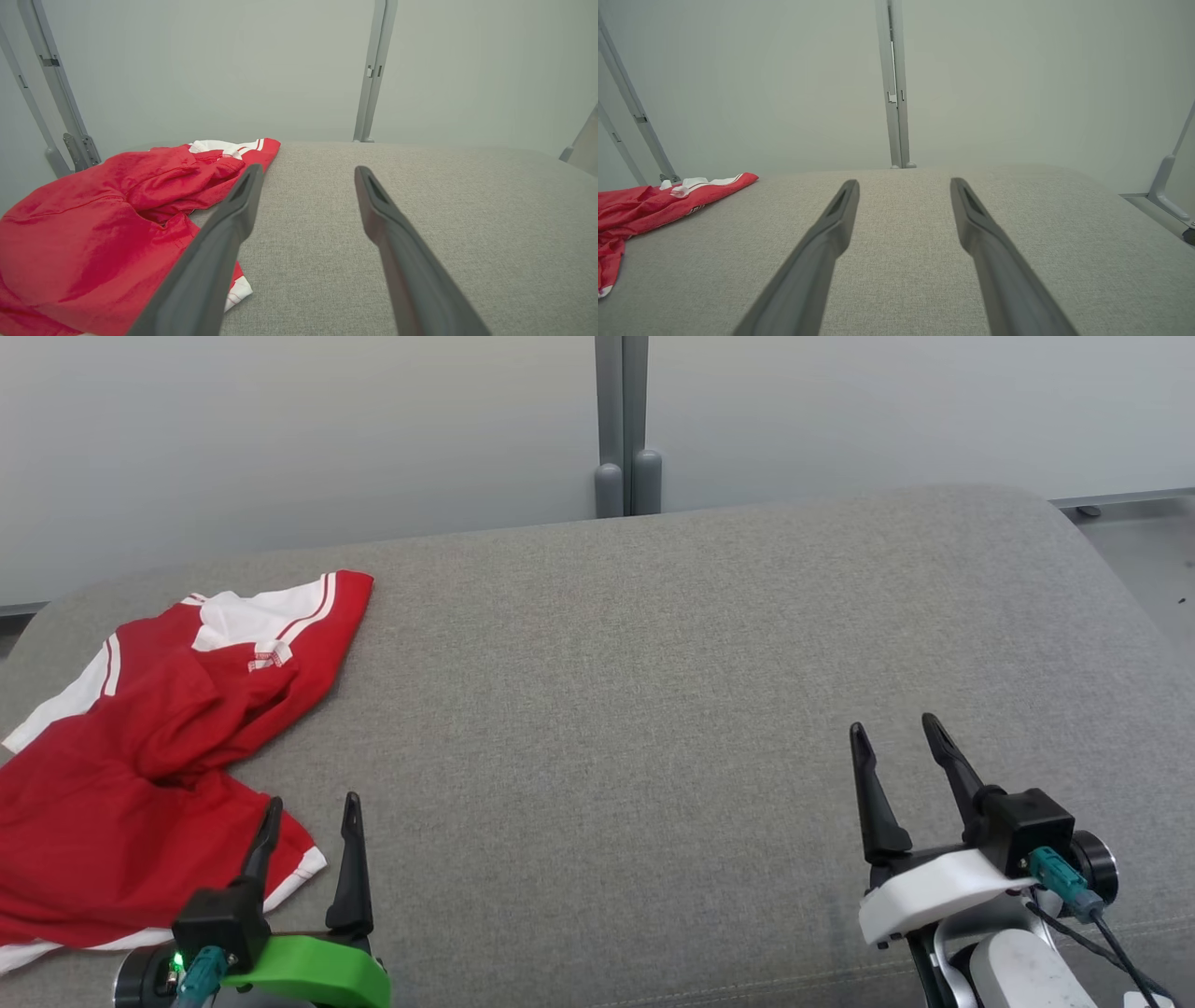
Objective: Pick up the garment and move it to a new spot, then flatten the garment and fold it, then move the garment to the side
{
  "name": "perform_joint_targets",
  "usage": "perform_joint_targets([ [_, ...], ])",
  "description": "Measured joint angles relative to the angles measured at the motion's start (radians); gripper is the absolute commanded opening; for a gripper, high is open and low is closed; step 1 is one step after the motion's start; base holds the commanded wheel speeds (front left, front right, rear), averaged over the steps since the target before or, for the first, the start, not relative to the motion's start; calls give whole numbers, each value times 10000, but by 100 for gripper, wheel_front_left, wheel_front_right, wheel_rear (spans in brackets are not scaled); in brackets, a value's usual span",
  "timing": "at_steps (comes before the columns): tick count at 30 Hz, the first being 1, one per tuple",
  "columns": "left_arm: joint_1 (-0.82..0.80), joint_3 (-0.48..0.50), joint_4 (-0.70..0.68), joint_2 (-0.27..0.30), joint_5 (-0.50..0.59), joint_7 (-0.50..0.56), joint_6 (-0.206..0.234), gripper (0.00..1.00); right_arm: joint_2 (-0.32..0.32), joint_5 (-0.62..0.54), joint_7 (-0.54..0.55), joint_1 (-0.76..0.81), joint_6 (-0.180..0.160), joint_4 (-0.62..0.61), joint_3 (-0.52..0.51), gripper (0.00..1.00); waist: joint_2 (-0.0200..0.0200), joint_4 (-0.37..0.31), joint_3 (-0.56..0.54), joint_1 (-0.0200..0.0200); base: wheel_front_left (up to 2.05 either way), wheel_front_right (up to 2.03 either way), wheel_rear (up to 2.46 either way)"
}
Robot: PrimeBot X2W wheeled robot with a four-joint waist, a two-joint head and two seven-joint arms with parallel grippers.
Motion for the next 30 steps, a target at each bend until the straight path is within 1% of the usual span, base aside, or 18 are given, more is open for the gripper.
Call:
perform_joint_targets([
  [2, 49, -27, -31, 0, 196, -84, 2, 100, -6, -293, -90, 0, -4, -27, 50, 100, 0, -6, -2, 0, 0, 0, 0],
  [4, 83, -33, -44, 0, 332, -86, 2, 100, -4, -439, -115, 0, -86, -42, 75, 100, 0, -9, 6, 0, 0, 0, 0],
  [24, 93, 77, 4, -10, 351, -86, -12, 100, -4, -445, -117, -2, -84, -42, -27, 100, 0, 12, 116, 1, 0, 0, 0],
  [30, 56, 17, 38, -23, 395, -86, -44, 100, -4, -447, -117, -1, -86, -71, -211, 100, 0, 206, 143, 1, 0, 0, 0],
])
